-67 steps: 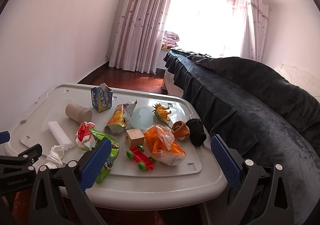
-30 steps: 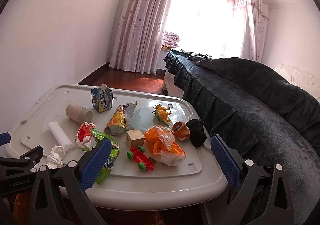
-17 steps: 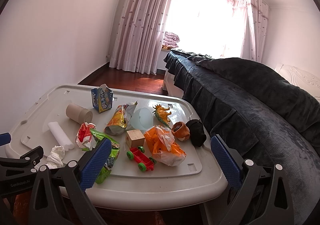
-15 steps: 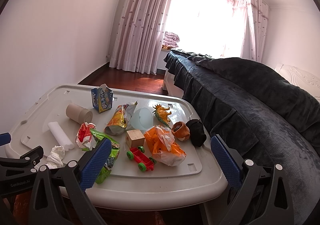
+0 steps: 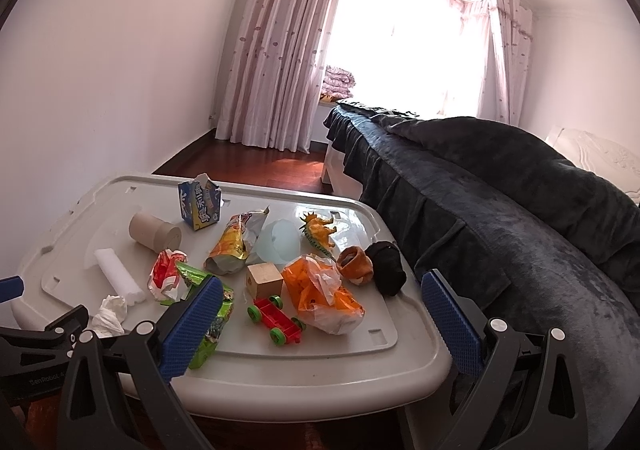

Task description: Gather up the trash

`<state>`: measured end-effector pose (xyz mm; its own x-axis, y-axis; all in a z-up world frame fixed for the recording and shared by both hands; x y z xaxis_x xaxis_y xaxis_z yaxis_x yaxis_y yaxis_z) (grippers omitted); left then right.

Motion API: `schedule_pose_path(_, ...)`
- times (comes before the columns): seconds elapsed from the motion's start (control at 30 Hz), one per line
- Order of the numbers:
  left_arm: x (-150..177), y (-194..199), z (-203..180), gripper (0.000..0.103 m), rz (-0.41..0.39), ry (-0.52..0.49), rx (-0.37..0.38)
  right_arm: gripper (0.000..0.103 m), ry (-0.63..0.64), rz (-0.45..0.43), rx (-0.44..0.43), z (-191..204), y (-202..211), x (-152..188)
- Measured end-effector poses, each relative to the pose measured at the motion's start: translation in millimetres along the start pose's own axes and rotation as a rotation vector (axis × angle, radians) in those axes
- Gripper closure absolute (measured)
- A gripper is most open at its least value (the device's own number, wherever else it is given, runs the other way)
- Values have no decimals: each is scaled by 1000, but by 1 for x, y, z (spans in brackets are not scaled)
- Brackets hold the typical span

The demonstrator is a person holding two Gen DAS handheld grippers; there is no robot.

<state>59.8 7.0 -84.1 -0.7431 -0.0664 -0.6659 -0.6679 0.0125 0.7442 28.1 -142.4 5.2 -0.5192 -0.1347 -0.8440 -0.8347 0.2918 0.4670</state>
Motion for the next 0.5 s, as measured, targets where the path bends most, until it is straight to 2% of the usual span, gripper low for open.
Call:
schedule_pose_path(0.33, 21, -23, 4, 6, 33, -11, 50, 5, -50, 7, -2, -16, 0, 0)
schedule_pose_path(0.5, 20, -45, -3, 7, 30, -64, -15, 5, -52, 6, -1, -18, 0, 1)
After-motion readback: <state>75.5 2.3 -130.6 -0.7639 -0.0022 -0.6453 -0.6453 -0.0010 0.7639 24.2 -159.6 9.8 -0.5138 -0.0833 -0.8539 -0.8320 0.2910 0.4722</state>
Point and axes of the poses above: each gripper's, at about its wrist camera, not at the fingertips, and y roughly against the way its jaws point, z to its left, x to its underside, the point moved 9 cm from there along -y, roughly the way its jaws point, and after that the axes turned 5 degrees about y, right-handed, at the moved point
